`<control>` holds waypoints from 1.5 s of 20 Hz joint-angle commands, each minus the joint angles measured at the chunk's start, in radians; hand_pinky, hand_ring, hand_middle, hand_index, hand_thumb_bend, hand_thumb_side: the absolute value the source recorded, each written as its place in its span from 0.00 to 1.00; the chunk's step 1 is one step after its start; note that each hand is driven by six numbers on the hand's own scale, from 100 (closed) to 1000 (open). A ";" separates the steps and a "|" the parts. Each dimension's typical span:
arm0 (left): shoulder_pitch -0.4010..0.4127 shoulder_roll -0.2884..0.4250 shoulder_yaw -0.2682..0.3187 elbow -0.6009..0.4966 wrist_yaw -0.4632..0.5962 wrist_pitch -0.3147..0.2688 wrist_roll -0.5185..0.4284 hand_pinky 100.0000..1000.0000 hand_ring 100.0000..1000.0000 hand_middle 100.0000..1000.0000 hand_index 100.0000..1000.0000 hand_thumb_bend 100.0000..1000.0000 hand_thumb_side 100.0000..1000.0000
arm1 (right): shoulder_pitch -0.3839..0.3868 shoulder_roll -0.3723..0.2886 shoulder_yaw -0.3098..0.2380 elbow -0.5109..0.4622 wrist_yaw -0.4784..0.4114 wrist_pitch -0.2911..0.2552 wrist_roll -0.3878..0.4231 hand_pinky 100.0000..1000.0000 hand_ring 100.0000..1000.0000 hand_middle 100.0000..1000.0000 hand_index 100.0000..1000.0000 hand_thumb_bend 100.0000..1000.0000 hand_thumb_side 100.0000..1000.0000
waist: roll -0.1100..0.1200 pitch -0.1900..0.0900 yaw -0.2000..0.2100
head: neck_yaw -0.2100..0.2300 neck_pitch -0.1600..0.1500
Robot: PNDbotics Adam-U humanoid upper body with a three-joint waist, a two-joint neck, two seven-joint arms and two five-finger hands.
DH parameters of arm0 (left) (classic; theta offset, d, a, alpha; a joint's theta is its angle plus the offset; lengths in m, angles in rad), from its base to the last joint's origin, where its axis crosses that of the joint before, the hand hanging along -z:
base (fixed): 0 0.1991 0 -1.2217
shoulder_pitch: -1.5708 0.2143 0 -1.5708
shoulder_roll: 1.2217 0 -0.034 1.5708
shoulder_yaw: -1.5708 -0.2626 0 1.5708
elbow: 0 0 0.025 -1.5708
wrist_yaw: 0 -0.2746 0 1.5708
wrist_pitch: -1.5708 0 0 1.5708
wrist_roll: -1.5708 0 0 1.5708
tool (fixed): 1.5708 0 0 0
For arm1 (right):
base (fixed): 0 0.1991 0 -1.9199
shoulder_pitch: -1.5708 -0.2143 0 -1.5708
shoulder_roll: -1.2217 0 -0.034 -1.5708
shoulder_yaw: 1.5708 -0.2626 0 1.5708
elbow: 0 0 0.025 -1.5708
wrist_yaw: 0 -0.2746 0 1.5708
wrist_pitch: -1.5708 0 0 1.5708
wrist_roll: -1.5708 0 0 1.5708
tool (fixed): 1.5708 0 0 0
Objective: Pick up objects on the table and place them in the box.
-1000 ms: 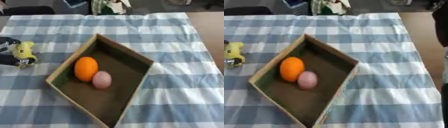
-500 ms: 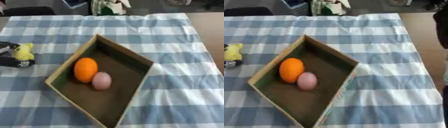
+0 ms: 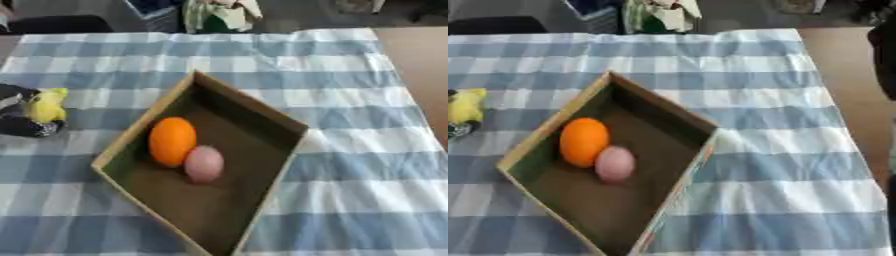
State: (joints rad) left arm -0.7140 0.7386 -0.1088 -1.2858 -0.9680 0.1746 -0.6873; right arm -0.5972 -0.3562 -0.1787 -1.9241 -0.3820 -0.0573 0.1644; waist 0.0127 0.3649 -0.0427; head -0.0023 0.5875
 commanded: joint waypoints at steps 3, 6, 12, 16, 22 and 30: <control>-0.012 0.016 -0.007 0.009 -0.020 0.007 0.011 0.62 0.87 0.78 0.91 0.03 0.43 | -0.006 -0.022 -0.010 -0.010 0.005 0.006 -0.008 0.80 0.59 0.44 0.74 0.00 0.61 | 0.001 -0.017 0.000 | 0.002 -0.011; -0.013 0.013 -0.006 0.013 -0.033 0.017 0.022 0.59 0.85 0.75 0.88 0.00 0.36 | -0.005 -0.022 -0.010 -0.010 0.006 0.008 -0.010 0.80 0.59 0.44 0.74 0.00 0.61 | 0.001 -0.017 0.000 | 0.002 -0.011; -0.016 0.009 -0.006 0.012 -0.048 0.045 0.062 0.48 0.75 0.65 0.78 0.00 0.17 | -0.004 -0.022 -0.011 -0.010 0.009 0.010 -0.012 0.80 0.59 0.44 0.73 0.00 0.61 | 0.001 -0.015 0.000 | 0.001 -0.009; -0.016 0.009 -0.005 -0.004 -0.055 0.070 0.121 0.41 0.68 0.57 0.70 0.00 0.16 | -0.003 -0.022 -0.012 -0.009 0.010 0.011 -0.013 0.80 0.59 0.44 0.73 0.00 0.62 | 0.001 -0.015 0.001 | 0.001 -0.007; -0.016 0.011 -0.006 -0.039 -0.057 0.104 0.220 0.32 0.58 0.47 0.60 0.00 0.16 | 0.001 -0.020 -0.012 -0.008 0.013 0.018 -0.013 0.80 0.59 0.44 0.73 0.00 0.62 | 0.002 -0.016 0.002 | -0.001 -0.005; -0.021 0.013 -0.013 -0.095 -0.050 0.112 0.263 0.28 0.54 0.43 0.53 0.00 0.17 | 0.001 -0.021 -0.012 -0.008 0.017 0.021 -0.013 0.80 0.59 0.44 0.73 0.00 0.63 | 0.003 -0.017 0.003 | -0.004 -0.004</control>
State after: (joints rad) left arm -0.7203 0.7214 -0.1269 -1.3553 -1.0209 0.2867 -0.4329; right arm -0.5883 -0.3562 -0.1844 -1.9241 -0.3708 -0.0383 0.1529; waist 0.0135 0.3675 -0.0414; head -0.0033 0.5876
